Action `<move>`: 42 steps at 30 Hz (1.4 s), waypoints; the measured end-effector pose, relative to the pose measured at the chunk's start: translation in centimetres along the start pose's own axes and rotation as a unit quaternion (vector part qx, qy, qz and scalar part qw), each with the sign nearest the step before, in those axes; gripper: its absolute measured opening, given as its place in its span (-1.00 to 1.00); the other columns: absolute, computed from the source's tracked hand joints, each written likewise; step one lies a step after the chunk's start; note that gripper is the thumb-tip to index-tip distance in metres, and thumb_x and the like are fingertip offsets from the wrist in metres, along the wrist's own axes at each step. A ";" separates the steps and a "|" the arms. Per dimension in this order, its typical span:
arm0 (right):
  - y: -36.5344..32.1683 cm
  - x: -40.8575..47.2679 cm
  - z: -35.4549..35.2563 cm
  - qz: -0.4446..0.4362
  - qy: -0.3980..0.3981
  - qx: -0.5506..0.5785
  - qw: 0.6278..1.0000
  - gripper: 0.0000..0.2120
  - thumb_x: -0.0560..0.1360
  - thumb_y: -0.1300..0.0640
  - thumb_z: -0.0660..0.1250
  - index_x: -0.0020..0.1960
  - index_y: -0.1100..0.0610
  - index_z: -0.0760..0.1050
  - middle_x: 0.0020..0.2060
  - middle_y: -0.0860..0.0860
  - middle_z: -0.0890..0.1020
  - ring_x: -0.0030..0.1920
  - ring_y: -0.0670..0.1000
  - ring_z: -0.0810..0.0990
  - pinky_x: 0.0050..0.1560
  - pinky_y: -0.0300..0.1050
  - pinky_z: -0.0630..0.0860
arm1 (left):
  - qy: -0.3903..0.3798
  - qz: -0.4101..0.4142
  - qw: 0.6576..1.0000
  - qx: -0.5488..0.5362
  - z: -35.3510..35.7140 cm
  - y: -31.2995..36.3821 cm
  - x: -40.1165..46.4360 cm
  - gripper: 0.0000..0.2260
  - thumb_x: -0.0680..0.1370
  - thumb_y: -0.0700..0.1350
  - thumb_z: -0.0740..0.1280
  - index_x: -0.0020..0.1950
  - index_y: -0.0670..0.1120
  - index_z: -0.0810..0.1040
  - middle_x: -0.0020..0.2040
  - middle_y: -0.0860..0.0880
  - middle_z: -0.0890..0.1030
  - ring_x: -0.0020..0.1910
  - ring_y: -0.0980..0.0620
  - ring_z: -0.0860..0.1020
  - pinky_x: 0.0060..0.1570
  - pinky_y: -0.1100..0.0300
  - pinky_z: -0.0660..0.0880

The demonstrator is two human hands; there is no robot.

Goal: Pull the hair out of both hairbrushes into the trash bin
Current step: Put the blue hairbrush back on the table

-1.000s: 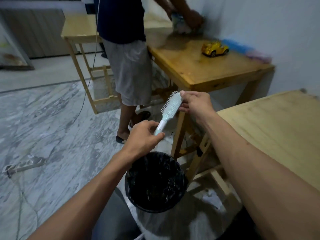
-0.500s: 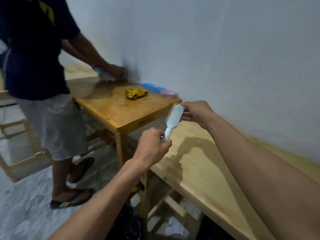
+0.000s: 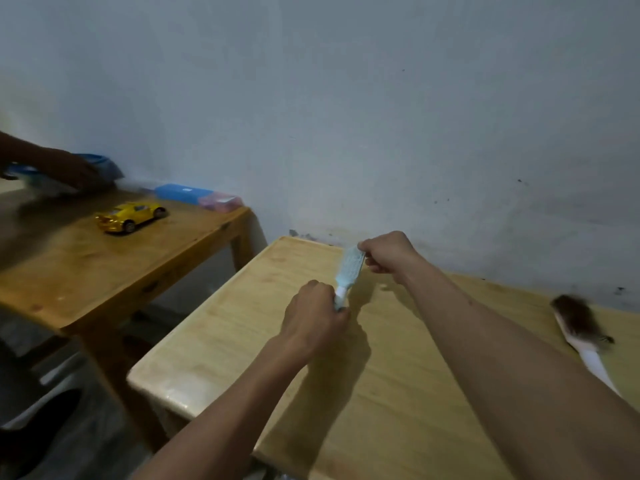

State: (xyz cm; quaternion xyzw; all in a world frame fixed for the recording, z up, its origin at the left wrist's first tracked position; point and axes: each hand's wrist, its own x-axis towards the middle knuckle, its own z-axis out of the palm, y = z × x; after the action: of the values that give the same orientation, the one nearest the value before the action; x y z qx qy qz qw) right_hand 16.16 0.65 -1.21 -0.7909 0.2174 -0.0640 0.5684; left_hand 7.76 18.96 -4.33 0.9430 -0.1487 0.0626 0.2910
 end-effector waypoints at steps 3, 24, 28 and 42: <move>1.2 1.2 -0.8 0.018 0.014 -0.037 0.999 -0.77 0.51 0.15 0.46 0.06 0.31 0.65 -0.22 0.18 0.67 -0.34 0.11 0.61 -0.15 0.05 0.66 | -0.025 0.011 1.000 0.014 1.5 0.7 1.4 -0.80 0.54 -0.08 0.39 0.02 -0.21 0.64 -0.05 -0.13 0.59 -0.15 -0.11 0.56 -0.32 0.08 0.41; 4.5 6.7 -1.9 0.021 0.081 -0.068 0.994 -0.79 0.57 0.12 0.40 0.06 0.28 0.65 -0.11 0.20 0.74 -0.30 0.11 0.67 -0.03 0.05 0.73 | -0.068 -0.002 0.997 -0.019 5.9 2.4 7.2 -0.81 0.55 -0.09 0.39 0.03 -0.21 0.61 -0.03 -0.17 0.61 -0.16 -0.08 0.54 -0.36 0.17 0.34; 4.5 6.7 -2.1 0.024 0.081 -0.071 0.994 -0.78 0.58 0.12 0.39 0.07 0.28 0.65 -0.10 0.21 0.74 -0.33 0.09 0.65 -0.18 -0.02 0.69 | -0.072 -0.007 0.997 -0.025 6.0 2.5 7.2 -0.74 0.55 -0.04 0.42 0.09 -0.22 0.63 0.00 -0.18 0.62 -0.14 -0.06 0.55 -0.36 0.18 0.34; 0.8 0.7 -14.2 0.015 0.051 -0.162 0.985 -0.72 0.54 0.27 0.45 0.19 0.38 0.56 -0.10 0.22 0.65 -0.25 0.11 0.65 -0.36 -0.12 0.63 | -0.050 0.060 0.997 0.001 5.4 10.3 4.0 -0.61 0.56 0.07 0.42 0.21 -0.21 0.59 0.19 -0.18 0.61 0.12 -0.16 0.58 0.02 0.00 0.56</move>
State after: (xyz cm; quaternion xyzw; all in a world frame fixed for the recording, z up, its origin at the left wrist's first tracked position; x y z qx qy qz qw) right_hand 11.63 -12.27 2.85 -0.8646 0.2657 -0.0598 0.4222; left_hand 8.43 6.83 -2.50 0.9348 -0.2192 0.0331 0.2776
